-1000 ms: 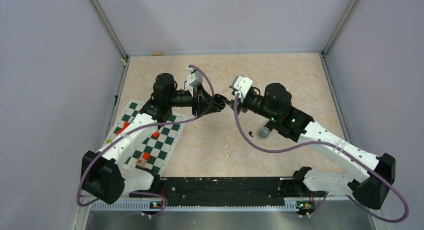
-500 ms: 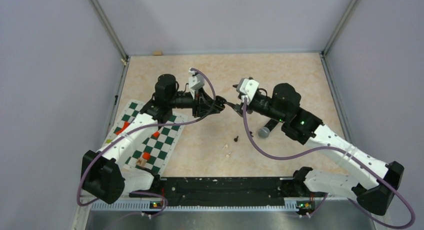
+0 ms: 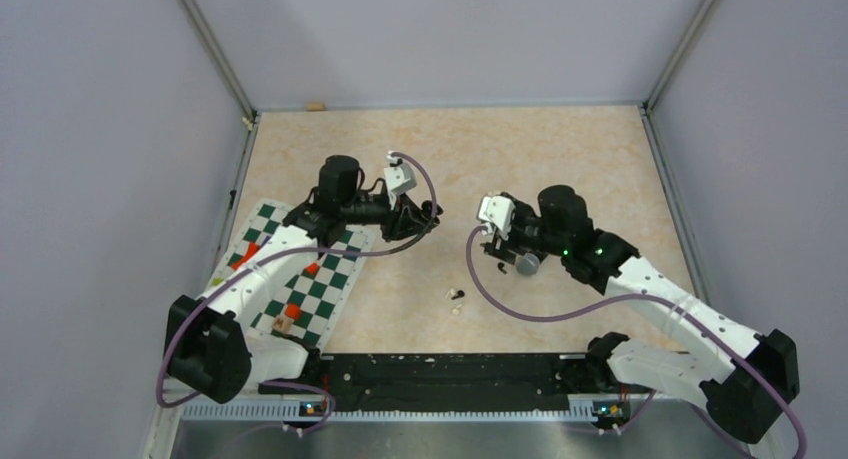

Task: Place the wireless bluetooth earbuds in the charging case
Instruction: Adjust the earbud at the center of the board.

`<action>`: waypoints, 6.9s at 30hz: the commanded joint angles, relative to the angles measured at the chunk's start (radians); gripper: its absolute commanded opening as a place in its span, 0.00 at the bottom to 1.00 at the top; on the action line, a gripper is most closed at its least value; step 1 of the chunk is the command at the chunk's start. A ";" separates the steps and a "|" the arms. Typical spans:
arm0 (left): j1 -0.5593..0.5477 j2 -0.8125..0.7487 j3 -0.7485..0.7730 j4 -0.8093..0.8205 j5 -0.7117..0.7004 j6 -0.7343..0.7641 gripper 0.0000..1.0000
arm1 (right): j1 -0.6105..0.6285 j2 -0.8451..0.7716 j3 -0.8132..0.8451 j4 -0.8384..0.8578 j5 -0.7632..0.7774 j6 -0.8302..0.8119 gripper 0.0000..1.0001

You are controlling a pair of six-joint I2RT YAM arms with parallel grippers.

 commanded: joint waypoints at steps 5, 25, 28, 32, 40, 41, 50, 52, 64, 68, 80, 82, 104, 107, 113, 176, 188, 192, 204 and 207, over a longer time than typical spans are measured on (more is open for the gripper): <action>0.025 -0.115 -0.008 0.020 -0.010 0.038 0.00 | -0.004 0.205 -0.010 0.025 -0.129 0.067 0.63; 0.067 -0.198 -0.062 0.105 0.050 -0.043 0.00 | -0.009 0.386 0.009 0.039 0.086 0.032 0.59; 0.067 -0.189 -0.064 0.115 0.063 -0.049 0.00 | -0.020 0.400 0.016 0.007 0.145 0.022 0.59; 0.067 -0.186 -0.068 0.128 0.069 -0.058 0.00 | -0.075 0.448 0.083 -0.091 0.154 0.041 0.57; 0.066 -0.196 -0.083 0.128 0.069 -0.060 0.00 | -0.109 0.480 0.107 -0.139 0.135 0.061 0.55; 0.067 -0.196 -0.083 0.128 0.070 -0.061 0.00 | -0.110 0.477 0.100 -0.118 0.156 0.065 0.55; 0.067 -0.190 -0.084 0.143 0.071 -0.066 0.00 | -0.088 0.499 0.060 -0.074 0.267 0.030 0.52; 0.067 -0.189 -0.084 0.158 0.070 -0.069 0.00 | -0.072 0.507 0.058 -0.079 0.268 0.025 0.52; 0.071 -0.196 -0.078 0.157 0.081 -0.081 0.00 | 0.021 0.340 -0.010 -0.031 -0.035 0.013 0.53; 0.084 -0.202 -0.069 0.156 0.102 -0.093 0.00 | 0.025 0.299 -0.114 0.102 -0.160 -0.004 0.53; 0.130 -0.217 -0.063 0.166 0.126 -0.124 0.00 | 0.071 0.235 -0.309 0.408 -0.300 -0.337 0.53; 0.134 -0.221 -0.065 0.169 0.128 -0.127 0.00 | 0.075 0.268 -0.273 0.385 -0.312 -0.341 0.52; 0.144 -0.225 -0.084 0.197 0.128 -0.143 0.00 | 0.156 0.371 -0.277 0.353 -0.319 -0.359 0.40; 0.144 -0.226 -0.084 0.199 0.129 -0.148 0.00 | 0.161 0.381 -0.276 0.356 -0.310 -0.358 0.38; 0.144 -0.225 -0.089 0.203 0.130 -0.152 0.00 | 0.168 0.406 -0.272 0.347 -0.294 -0.361 0.35; 0.144 -0.234 -0.094 0.203 0.125 -0.150 0.00 | 0.123 0.304 -0.220 0.278 -0.278 -0.250 0.06; 0.145 -0.245 -0.099 0.203 0.127 -0.148 0.00 | 0.046 0.444 -0.138 0.347 -0.057 -0.047 0.02; 0.144 -0.245 -0.097 0.203 0.128 -0.152 0.00 | 0.048 0.515 -0.084 0.343 0.037 0.013 0.01; 0.144 -0.240 -0.097 0.205 0.127 -0.153 0.00 | 0.099 0.611 -0.001 0.357 0.285 0.104 0.10; 0.144 -0.243 -0.096 0.205 0.127 -0.152 0.00 | 0.099 0.616 0.007 0.341 0.286 0.107 0.28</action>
